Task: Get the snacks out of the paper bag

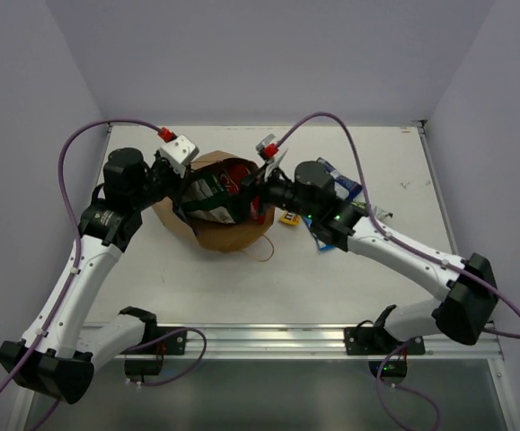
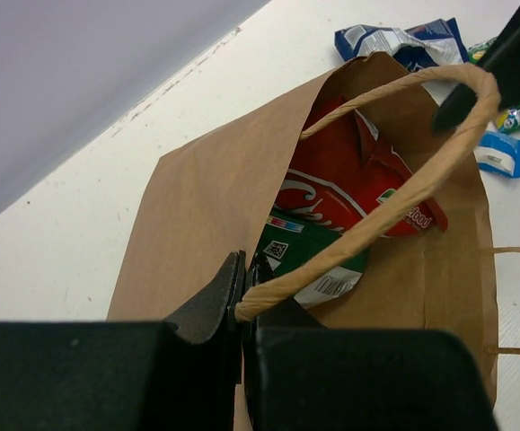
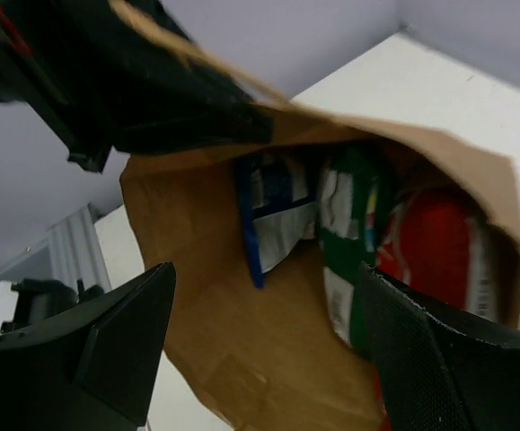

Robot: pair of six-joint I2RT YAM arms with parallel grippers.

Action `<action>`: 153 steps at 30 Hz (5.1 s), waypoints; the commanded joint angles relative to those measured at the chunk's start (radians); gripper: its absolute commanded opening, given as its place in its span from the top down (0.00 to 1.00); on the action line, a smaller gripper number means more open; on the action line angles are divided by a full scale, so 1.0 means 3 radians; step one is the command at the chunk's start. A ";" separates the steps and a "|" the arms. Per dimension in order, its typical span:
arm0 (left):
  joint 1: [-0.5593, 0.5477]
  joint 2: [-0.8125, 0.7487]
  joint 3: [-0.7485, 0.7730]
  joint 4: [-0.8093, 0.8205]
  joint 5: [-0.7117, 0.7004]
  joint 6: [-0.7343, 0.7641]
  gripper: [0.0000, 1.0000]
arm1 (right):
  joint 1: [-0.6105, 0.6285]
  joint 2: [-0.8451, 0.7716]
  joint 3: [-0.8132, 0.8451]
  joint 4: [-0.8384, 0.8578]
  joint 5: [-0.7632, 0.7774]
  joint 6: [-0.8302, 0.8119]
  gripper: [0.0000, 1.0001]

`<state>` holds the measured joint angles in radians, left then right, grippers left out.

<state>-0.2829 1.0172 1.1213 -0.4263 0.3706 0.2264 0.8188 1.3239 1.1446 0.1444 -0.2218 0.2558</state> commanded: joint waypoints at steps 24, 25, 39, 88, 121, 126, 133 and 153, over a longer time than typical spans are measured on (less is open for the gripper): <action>-0.0013 -0.0072 0.0092 -0.0123 0.0293 -0.0371 1.00 | 0.0604 0.2295 0.0868 0.0961 0.0295 0.0589 0.12; -0.0013 -0.0072 0.0092 -0.0118 0.0354 -0.0391 1.00 | 0.0609 0.2336 0.0919 0.0935 0.0325 0.0584 0.12; -0.0013 -0.0185 0.0087 -0.0103 0.0467 -0.0535 1.00 | 0.0610 0.2828 0.1380 0.0699 0.0341 0.0528 0.58; -0.0008 -0.0016 -0.0388 0.0510 -0.0969 -0.0335 1.00 | -0.0178 -0.1661 -0.0619 -0.1258 0.1536 -0.0352 1.00; -0.0008 -0.0215 -0.0276 0.0230 -0.0223 -0.0254 1.00 | -0.0423 -0.0869 -0.1183 -0.1652 0.0836 0.0488 0.16; -0.0008 -0.0175 -0.0225 0.0199 -0.0136 -0.0320 1.00 | -0.0276 -0.1181 -0.0748 -0.1699 0.0837 0.0033 0.07; -0.0008 -0.0098 -0.0097 0.0168 -0.0018 -0.0596 1.00 | 0.0179 -0.0703 -0.0013 -0.1315 0.0449 -0.0351 0.07; -0.0013 -0.0041 -0.0026 0.0138 0.0053 -0.0923 1.00 | 0.0364 0.1165 0.0720 -0.0563 0.0544 -0.0213 0.09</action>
<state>-0.2829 1.0073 1.0653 -0.3916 0.3630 -0.0238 0.9257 1.6588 1.2987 -0.0986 -0.1390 0.1825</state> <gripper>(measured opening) 0.031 0.910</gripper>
